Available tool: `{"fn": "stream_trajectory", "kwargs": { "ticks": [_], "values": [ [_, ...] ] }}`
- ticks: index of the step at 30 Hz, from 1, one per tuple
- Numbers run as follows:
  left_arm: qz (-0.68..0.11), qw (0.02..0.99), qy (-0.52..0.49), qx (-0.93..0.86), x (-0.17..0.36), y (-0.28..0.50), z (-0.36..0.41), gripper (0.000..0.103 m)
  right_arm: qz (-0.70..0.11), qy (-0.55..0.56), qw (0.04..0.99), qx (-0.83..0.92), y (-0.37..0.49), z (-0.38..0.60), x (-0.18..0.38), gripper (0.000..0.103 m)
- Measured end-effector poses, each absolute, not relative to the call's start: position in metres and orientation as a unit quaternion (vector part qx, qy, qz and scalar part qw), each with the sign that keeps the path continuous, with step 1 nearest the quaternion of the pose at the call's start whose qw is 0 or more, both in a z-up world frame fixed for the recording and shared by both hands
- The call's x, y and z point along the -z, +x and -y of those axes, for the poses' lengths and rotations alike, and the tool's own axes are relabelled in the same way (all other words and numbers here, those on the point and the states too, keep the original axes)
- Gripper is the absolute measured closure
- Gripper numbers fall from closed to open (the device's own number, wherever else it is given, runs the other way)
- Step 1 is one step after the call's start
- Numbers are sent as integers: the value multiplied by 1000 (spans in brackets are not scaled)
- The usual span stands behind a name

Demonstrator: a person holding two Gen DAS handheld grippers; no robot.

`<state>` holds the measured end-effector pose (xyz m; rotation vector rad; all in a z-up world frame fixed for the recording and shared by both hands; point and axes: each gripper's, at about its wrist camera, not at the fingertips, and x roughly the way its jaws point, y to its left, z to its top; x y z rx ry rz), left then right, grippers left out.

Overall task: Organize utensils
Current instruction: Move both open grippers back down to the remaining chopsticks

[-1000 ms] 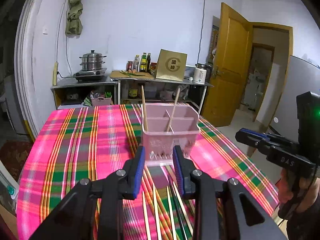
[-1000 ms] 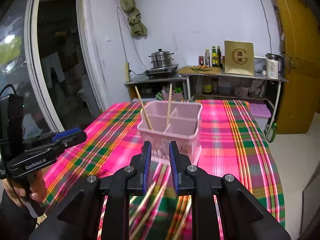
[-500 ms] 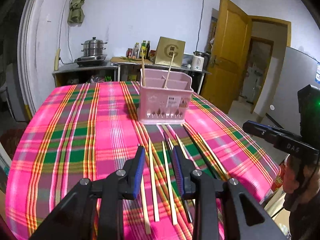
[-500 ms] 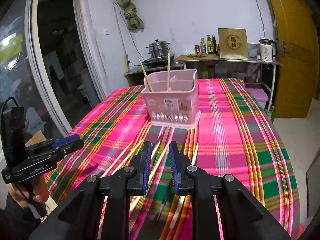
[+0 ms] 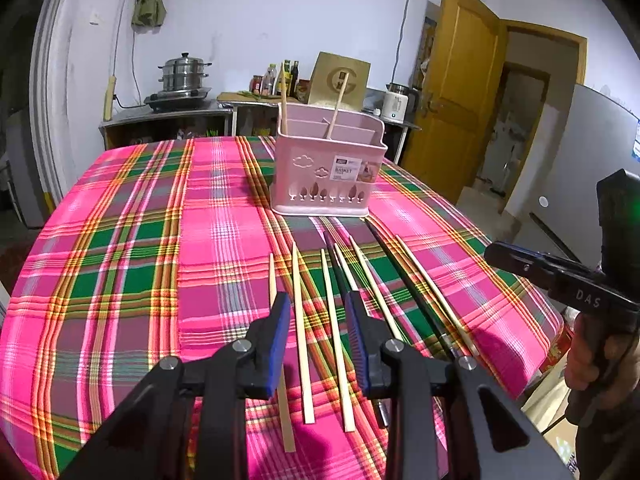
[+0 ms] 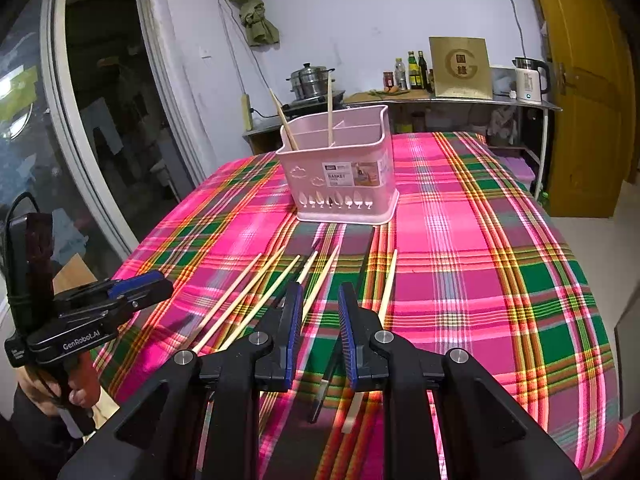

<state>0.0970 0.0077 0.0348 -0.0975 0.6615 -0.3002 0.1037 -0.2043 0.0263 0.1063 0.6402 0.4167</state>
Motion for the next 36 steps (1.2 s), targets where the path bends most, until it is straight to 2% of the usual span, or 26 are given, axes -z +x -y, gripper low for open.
{"fn": "stream_trajectory", "kwargs": {
  "ticks": [21, 31, 36],
  "values": [
    [-411, 898, 9, 158, -6, 201, 13, 73, -393, 38, 900, -184, 180, 172, 7, 86],
    [-433, 887, 12, 159, 7, 225, 15, 74, -431, 31, 884, -179, 219, 155, 21, 86],
    [-439, 884, 19, 159, 11, 229, 17, 78, -444, 29, 878, -178, 234, 148, 27, 87]
  ]
}}
